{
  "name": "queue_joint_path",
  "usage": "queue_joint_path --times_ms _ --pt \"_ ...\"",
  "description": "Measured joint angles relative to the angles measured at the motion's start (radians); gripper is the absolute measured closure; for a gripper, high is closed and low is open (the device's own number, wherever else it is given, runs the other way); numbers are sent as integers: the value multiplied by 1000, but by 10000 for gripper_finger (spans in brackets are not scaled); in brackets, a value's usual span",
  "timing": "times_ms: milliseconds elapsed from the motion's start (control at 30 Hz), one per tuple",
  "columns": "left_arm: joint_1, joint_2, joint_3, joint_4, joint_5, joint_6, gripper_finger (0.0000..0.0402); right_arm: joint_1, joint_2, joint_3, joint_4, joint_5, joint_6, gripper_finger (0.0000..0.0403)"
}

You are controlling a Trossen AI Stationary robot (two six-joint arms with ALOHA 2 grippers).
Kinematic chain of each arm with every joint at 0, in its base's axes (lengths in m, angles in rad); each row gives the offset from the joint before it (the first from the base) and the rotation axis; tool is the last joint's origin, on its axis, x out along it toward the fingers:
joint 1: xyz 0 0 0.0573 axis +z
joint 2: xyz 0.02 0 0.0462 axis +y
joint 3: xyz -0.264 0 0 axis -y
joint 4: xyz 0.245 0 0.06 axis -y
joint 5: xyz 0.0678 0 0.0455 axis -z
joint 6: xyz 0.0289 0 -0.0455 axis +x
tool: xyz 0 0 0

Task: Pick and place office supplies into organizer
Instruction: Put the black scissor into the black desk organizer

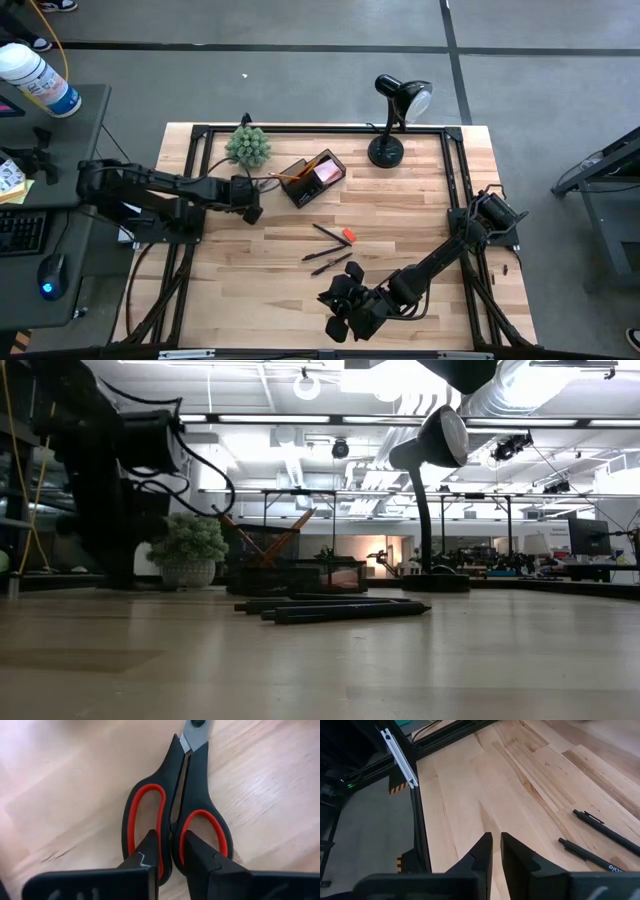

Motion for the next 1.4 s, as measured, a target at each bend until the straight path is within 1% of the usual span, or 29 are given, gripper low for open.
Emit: queue_joint_path --times_ms 200,467,633,767,867,1000,1200,1400 --pt "-21 -144 0 -54 -58 0 370 0 0 0 0 0 -11 367" --pt "-20 -310 2 -143 -93 34 374 0 0 0 -1 0 -27 371" --pt "-20 -371 59 -207 -137 109 371 0 0 0 0 0 -29 372" --pt "-20 -375 148 -273 -198 209 373 0 0 0 0 0 -35 369" --pt "-18 -370 218 -303 -226 328 373 0 0 0 0 0 -35 366" --pt "-18 -347 321 -408 -259 474 373 0 0 0 0 1 -35 368" --pt "-18 -256 463 -596 -325 604 372 0 0 0 0 2 -41 365" --pt "-19 -158 566 -620 -355 727 371 0 0 0 0 3 -43 365"
